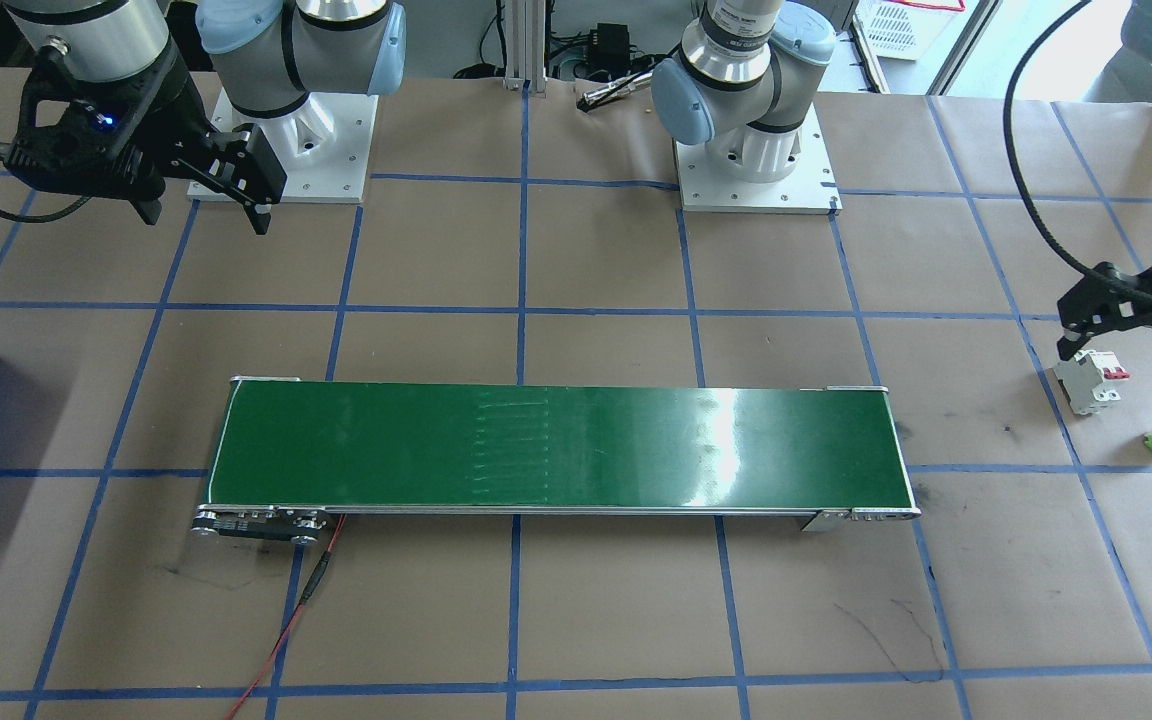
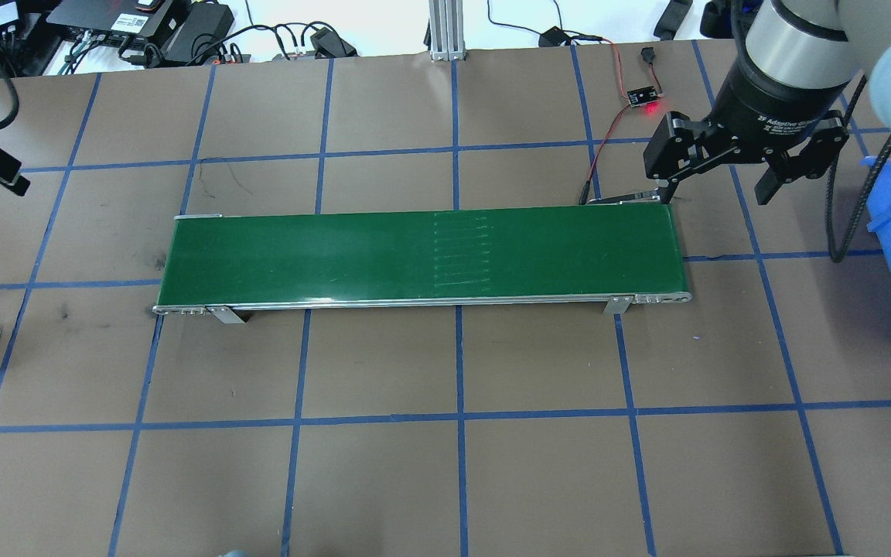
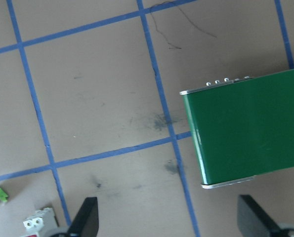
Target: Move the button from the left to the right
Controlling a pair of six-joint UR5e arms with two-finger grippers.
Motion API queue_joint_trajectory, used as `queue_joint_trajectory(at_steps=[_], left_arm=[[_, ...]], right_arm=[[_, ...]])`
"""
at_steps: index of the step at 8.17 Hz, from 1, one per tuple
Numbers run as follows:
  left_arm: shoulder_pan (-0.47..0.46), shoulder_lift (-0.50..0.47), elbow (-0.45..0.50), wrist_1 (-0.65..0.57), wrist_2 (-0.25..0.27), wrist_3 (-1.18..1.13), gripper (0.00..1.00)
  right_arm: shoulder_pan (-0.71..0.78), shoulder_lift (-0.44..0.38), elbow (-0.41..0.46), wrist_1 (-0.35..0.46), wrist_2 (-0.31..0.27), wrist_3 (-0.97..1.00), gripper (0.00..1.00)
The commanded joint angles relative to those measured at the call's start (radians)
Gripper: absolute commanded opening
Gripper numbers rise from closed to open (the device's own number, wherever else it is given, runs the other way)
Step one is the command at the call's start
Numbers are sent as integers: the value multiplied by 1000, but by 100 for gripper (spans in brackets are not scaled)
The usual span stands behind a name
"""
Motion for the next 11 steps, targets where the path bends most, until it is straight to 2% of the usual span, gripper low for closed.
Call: queue_joint_trajectory(at_steps=[1, 3, 4, 5, 6, 9, 11], left_arm=[[137, -119, 13, 26, 58, 230, 100], [249, -174, 34, 55, 66, 379, 100], [271, -191, 43, 72, 90, 489, 100], [292, -223, 68, 127, 92, 578, 100], [321, -264, 98, 130, 92, 669, 100], [351, -418, 239, 130, 94, 893, 100], [352, -486, 272, 130, 92, 997, 100]], right_arm=[[0, 0, 0, 0, 0, 1, 100], [0, 0, 0, 2, 0, 2, 100], [0, 0, 0, 0, 0, 2, 100], [0, 0, 0, 2, 0, 2, 100], [1, 0, 0, 0, 0, 2, 100], [1, 2, 0, 0, 0, 2, 100], [0, 2, 0, 0, 0, 2, 100]])
